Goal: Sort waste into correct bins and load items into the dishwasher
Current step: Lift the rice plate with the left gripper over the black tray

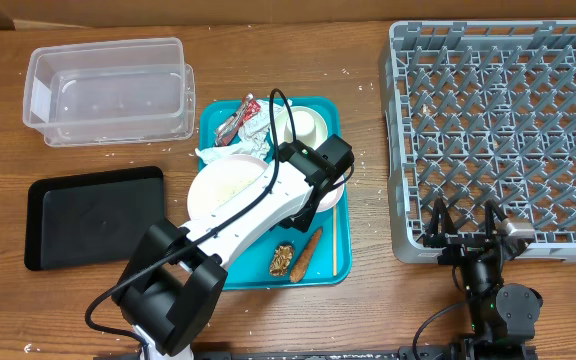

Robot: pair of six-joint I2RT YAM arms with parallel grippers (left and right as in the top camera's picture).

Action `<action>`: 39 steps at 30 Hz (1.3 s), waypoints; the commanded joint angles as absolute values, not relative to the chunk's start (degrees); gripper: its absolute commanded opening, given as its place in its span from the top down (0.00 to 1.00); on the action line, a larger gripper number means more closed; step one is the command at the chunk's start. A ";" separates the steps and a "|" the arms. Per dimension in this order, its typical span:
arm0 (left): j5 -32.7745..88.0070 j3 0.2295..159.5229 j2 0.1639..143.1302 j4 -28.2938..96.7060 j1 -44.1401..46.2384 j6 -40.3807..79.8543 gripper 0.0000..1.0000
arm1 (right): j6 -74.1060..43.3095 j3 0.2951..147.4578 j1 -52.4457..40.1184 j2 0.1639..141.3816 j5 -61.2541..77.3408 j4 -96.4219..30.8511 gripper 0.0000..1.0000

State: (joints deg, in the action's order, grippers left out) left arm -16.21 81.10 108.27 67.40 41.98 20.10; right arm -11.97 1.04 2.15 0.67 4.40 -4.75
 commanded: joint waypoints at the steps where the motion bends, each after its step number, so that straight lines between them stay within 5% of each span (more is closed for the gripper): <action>1: -19.16 83.64 108.62 68.95 41.89 23.81 0.96 | -11.73 0.47 2.00 0.16 3.97 -4.54 0.00; 13: -25.96 91.42 108.62 76.75 39.46 30.96 0.96 | -11.73 0.47 2.00 0.16 3.97 -4.54 0.00; 24: -25.15 92.53 104.33 80.99 24.82 39.03 0.96 | -11.75 0.47 2.00 0.16 3.97 -4.54 0.00; 39: -4.23 92.07 99.83 76.20 4.05 32.71 0.96 | -11.75 0.47 2.00 0.16 3.97 -4.54 0.00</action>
